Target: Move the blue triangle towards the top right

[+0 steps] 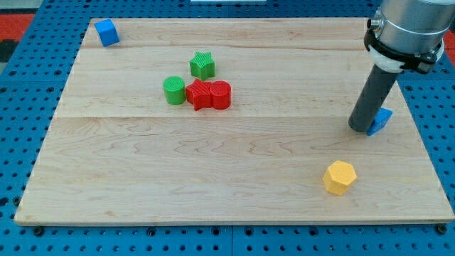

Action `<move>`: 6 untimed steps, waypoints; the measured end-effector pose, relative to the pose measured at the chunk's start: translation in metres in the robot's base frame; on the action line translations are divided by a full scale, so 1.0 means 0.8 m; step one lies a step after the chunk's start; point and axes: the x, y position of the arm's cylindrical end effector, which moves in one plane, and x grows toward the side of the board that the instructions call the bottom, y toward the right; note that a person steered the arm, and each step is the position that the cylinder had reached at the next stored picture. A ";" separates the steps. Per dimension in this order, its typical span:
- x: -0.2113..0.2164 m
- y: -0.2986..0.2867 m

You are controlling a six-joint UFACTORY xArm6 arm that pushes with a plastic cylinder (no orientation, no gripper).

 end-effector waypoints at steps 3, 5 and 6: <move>-0.024 0.040; -0.116 -0.087; -0.181 -0.041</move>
